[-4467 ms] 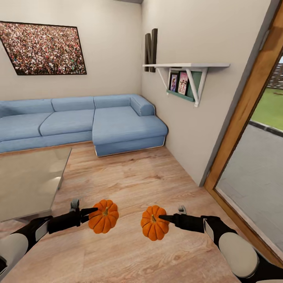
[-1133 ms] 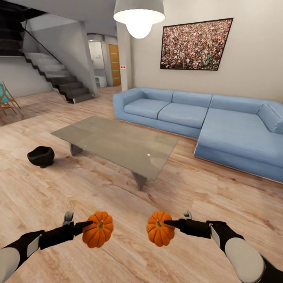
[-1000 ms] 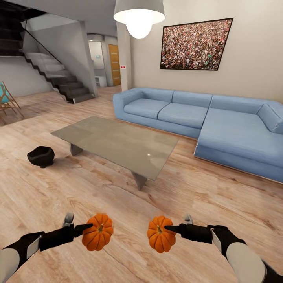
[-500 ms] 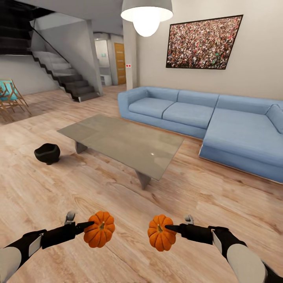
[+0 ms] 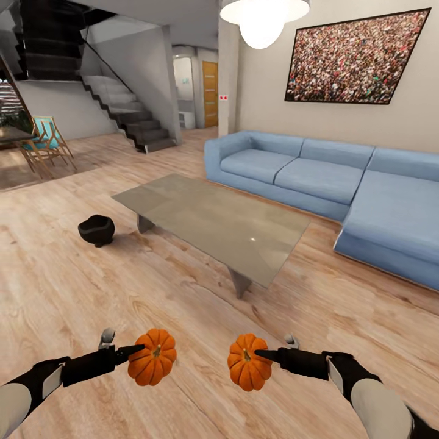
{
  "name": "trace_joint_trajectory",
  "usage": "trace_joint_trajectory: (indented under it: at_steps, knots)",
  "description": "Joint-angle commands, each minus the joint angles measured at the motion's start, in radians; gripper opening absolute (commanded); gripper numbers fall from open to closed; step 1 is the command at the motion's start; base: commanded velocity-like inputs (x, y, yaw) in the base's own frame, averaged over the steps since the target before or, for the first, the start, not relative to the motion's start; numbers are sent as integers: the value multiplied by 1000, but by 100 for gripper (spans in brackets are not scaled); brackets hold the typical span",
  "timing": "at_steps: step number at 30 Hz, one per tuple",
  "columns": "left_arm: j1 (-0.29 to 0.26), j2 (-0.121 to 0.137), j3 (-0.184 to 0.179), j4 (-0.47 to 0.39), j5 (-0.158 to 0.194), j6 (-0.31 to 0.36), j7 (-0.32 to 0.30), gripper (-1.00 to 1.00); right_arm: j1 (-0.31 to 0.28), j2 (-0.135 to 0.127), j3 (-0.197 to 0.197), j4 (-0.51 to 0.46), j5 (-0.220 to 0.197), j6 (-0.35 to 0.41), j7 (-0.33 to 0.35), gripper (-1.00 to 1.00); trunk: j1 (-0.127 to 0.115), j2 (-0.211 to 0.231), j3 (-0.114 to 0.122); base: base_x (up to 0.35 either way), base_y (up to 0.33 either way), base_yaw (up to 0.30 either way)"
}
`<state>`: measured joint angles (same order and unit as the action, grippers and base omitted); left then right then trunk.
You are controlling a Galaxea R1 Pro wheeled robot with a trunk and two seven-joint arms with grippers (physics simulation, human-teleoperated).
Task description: Place each of the two pumpkins and all three candles from the living room inside a cabinet in the living room (use any cabinet), then make sure every cabinet is closed, and position the cauldron so it is next to a table in the living room.
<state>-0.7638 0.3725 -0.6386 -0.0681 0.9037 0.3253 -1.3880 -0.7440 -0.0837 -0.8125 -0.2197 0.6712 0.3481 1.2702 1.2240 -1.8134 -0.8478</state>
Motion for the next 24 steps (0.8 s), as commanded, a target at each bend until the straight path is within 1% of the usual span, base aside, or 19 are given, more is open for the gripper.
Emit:
trace_joint_trajectory:
  at_steps: [1,9,13,24]
  knots:
    - [0,0,5,0,1,0,0,-100,0,1,-2,0,-1,0,0,-100,0,0,-1,327,0,230]
    - [0,1,6,1,3,0,0,-100,0,2,-1,0,-1,0,-3,-100,0,0,-9,327,15,232]
    - [0,2,6,1,3,0,0,-100,0,2,-1,0,-2,0,-7,-100,0,0,-13,244,71,241]
    - [0,2,6,1,3,0,0,-100,0,2,-2,0,-2,0,-9,-100,0,0,-21,20,6,260]
